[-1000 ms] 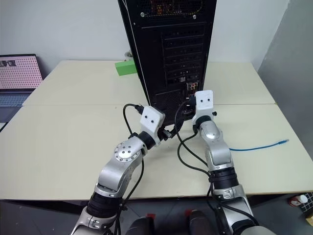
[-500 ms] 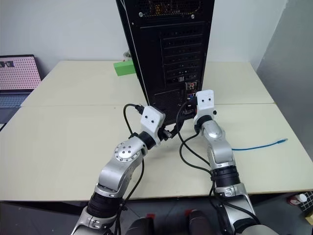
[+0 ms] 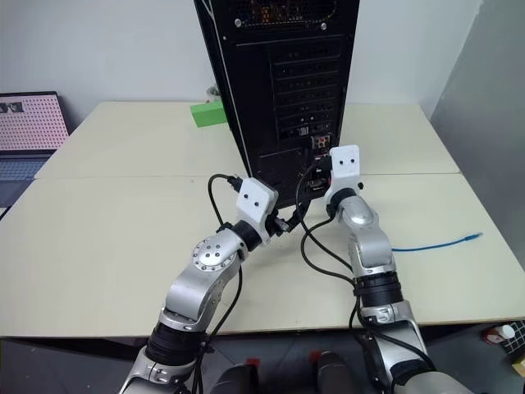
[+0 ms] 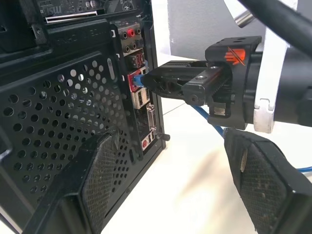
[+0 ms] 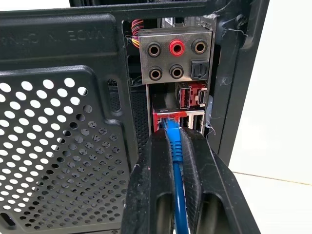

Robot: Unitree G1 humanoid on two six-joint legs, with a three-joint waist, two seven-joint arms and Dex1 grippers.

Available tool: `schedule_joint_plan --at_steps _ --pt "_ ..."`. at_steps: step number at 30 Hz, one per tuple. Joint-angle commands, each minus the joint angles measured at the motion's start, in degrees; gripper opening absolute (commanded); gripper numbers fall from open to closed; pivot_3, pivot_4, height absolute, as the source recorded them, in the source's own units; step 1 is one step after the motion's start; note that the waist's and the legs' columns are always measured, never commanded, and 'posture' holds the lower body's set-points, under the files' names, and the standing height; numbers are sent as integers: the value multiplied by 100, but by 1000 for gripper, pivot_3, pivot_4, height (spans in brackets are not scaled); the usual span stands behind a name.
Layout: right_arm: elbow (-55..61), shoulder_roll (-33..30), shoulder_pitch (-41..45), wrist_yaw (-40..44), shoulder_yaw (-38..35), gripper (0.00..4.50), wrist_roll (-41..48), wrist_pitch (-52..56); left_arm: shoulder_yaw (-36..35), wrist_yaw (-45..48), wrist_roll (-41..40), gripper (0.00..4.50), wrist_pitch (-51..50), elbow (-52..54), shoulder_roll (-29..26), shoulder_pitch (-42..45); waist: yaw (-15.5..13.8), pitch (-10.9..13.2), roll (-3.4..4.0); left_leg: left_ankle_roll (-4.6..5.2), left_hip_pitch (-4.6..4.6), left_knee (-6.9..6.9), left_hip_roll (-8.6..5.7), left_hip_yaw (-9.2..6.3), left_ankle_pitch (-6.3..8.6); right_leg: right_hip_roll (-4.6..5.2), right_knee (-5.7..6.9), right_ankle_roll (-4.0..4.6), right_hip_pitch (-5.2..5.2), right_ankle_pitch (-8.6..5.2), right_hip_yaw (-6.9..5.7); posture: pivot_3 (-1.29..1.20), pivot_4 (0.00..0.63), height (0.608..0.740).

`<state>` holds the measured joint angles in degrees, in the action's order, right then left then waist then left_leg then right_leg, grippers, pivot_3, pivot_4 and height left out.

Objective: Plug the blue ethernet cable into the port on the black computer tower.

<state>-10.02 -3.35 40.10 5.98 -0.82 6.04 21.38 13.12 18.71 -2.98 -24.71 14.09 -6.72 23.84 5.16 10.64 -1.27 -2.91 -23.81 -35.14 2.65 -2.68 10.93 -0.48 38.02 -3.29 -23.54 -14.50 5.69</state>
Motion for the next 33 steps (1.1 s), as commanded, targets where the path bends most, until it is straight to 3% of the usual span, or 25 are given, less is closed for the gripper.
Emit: schedule_joint_plan --at_steps 1,14,33 --pt "192 9 395 16 -125 0 123 -21 30 26 -29 3626 72 268 31 -7 0 0 0 0 0 0 0 0 0 0 0 0 0 0 0 0 150 740" --pt "45 -181 442 500 39 0 118 -304 39 79 -19 3626 103 260 41 -28 10 1 1 0 -1 7 0 4 0 0 -1 0 -6 0 4 0 150 740" --pt "-461 -94 214 293 275 0 -476 -1415 35 88 -30 3626 82 291 48 -37 79 2 2 0 -4 15 1 8 0 -2 -2 0 -14 0 8 0 150 740"
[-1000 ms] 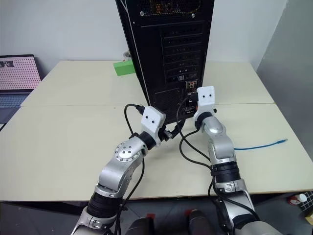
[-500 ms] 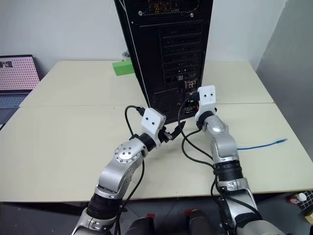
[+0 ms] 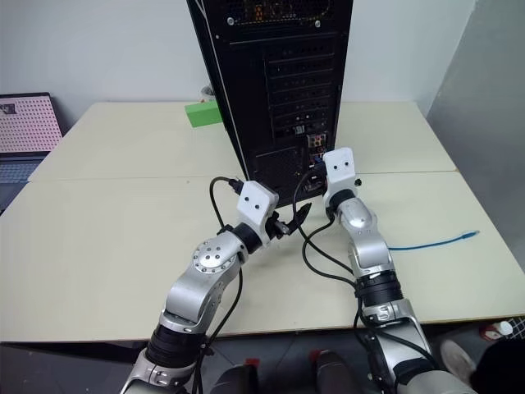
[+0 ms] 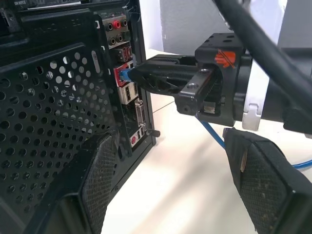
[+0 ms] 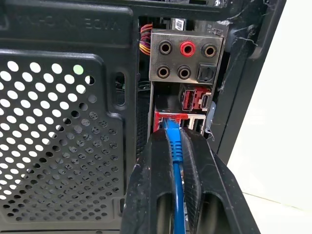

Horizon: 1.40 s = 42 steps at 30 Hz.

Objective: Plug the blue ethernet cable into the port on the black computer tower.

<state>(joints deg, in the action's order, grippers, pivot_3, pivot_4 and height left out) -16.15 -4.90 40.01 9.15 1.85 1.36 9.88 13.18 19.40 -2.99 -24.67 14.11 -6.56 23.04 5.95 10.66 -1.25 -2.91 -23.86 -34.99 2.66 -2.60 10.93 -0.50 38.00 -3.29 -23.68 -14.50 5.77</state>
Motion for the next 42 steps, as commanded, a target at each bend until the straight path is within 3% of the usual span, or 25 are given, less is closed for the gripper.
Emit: schedule_joint_plan --at_steps 1,7,8,16,25,27,36,42 --pt "137 67 242 -11 -4 0 7 -243 25 24 -32 3626 78 289 27 46 0 0 0 0 0 0 0 0 0 0 0 0 0 0 0 0 150 740" --pt "168 77 282 141 -138 0 218 57 22 23 -24 3626 83 289 21 48 1 0 0 0 0 0 0 0 0 0 1 0 0 0 0 0 150 740" --pt "186 65 276 170 -155 546 243 117 20 25 -24 3626 85 288 18 48 2 0 0 0 1 0 0 0 0 0 0 0 0 0 0 0 150 740" --pt "862 -326 -59 475 -256 2009 435 740 -132 46 -36 3626 78 283 -124 41 -59 0 0 0 0 0 0 -1 0 0 0 0 2 0 -2 0 150 740" --pt "2482 -1138 -763 1098 -501 4164 1036 1959 -390 307 -246 3626 -139 549 -564 -45 -169 0 0 0 -13 7 0 -2 1 3 -21 0 1 -3 -7 0 150 740" --pt "2822 -1354 -925 1320 -624 4470 1284 2226 -526 488 -407 3626 -297 701 -740 -88 -167 1 -1 0 -13 7 0 -2 1 4 -21 0 0 -3 -8 0 150 740" --pt "3813 -2681 -1906 3049 -1117 4470 2485 2496 -1307 1700 -1423 3626 -1015 1223 -2063 -339 -149 4 -5 0 -9 8 1 -3 1 4 -21 29 2 -20 -10 0 150 740" --pt "3778 -3241 -2152 3517 -1473 4470 2871 2472 -1537 2058 -1793 3626 -1054 1238 -2495 -337 -148 7 -9 0 -8 5 1 -2 1 5 -22 36 4 -24 -10 0 150 740"
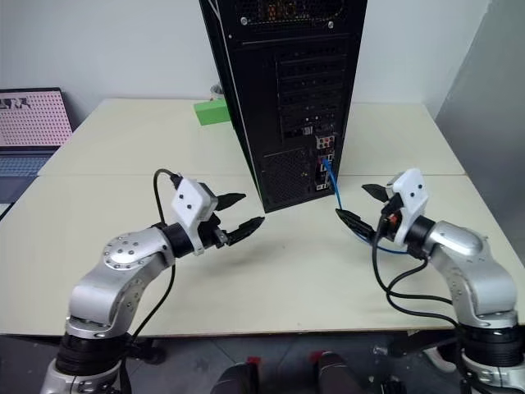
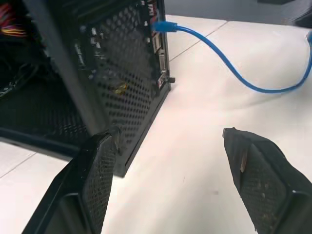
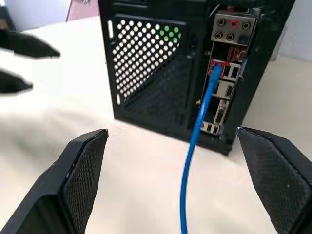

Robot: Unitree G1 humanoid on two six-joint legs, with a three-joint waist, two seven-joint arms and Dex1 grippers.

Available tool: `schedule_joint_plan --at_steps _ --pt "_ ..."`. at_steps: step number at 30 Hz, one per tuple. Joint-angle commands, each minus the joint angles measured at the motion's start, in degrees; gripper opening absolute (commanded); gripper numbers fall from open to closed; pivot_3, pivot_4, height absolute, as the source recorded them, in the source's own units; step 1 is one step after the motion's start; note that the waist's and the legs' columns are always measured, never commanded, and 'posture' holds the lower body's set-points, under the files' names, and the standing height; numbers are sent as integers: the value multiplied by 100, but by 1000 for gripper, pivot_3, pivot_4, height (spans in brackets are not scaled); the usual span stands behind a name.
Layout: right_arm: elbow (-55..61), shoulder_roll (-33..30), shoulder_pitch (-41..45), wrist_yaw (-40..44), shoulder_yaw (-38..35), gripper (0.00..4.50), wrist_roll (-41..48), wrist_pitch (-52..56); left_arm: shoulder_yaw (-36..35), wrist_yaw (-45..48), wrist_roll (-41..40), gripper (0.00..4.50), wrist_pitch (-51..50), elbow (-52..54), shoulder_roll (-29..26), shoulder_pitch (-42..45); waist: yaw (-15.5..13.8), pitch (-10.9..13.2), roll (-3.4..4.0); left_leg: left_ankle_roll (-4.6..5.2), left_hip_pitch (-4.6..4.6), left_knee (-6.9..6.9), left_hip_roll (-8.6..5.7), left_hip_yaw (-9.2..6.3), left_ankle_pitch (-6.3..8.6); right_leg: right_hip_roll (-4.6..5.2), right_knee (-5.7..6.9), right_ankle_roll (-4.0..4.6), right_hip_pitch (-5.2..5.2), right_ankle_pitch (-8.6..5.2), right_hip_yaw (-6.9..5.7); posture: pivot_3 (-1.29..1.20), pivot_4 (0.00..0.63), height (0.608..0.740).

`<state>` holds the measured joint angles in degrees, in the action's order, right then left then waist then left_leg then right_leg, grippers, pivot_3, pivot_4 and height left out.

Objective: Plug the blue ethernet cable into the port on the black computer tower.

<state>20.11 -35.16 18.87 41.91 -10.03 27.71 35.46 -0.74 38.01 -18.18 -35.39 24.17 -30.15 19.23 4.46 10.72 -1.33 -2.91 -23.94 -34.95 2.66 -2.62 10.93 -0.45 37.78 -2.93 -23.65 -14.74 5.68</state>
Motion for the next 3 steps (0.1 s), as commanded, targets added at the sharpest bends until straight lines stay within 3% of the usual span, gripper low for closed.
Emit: schedule_joint_plan --at_steps 1,3 --pt "113 -261 -37 266 -308 4470 253 -116 -165 260 -337 3626 14 239 -171 28 0 1 -2 0 0 0 0 0 0 0 0 0 0 0 0 0 150 740" --pt "43 -305 -5 283 -301 4470 249 -155 -182 383 -478 3626 12 234 -230 -13 0 1 -2 0 0 0 0 0 0 0 0 0 0 0 0 0 150 740"
